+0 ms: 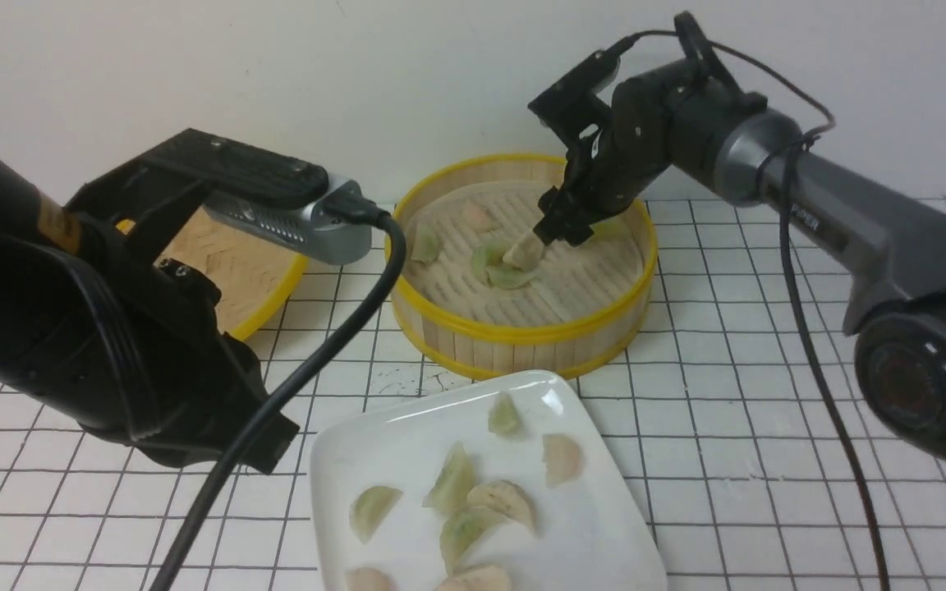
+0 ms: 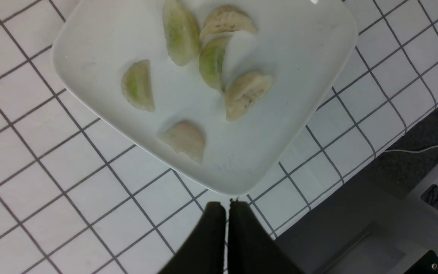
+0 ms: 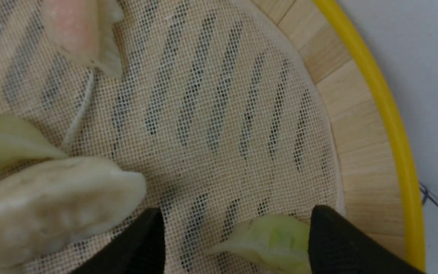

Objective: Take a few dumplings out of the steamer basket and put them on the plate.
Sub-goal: Use the right arm to grab a dumpling from inside the steamer

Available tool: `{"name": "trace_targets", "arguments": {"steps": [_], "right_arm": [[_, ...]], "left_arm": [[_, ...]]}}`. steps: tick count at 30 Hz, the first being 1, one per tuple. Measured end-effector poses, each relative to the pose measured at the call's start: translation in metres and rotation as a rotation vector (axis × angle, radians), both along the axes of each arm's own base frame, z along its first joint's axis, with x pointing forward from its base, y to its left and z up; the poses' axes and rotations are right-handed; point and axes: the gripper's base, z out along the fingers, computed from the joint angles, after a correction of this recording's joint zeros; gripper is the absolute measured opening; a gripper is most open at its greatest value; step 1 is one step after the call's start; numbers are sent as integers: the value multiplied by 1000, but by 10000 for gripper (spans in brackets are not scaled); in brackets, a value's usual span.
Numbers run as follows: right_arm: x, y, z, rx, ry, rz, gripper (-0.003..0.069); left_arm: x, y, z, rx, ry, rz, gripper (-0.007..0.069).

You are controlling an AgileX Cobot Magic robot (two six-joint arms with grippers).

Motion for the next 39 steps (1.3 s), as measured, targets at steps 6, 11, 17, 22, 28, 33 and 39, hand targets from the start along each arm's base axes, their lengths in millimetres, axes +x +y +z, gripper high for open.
{"name": "trace_targets", "arguments": {"steps": [6, 11, 17, 22, 28, 33, 39], "right_arm": [[5, 0, -8, -32, -36, 12, 462], [7, -2, -7, -52, -58, 15, 462], [7, -3, -7, -64, -63, 16, 462], [10, -8, -13, -57, -53, 3, 429], [10, -10, -15, -52, -30, -8, 353], [10, -11, -15, -50, -22, -16, 344], [2, -14, 6, -29, 30, -71, 274]], "left_arm": [[0, 0, 0, 0, 0, 0, -6], [0, 0, 0, 0, 0, 1, -6], [0, 0, 0, 0, 0, 1, -6], [0, 0, 0, 0, 0, 1, -6], [0, 0, 0, 0, 1, 1, -6], [0, 0, 0, 0, 1, 1, -6], [0, 0, 0, 0, 2, 2, -6]]}}
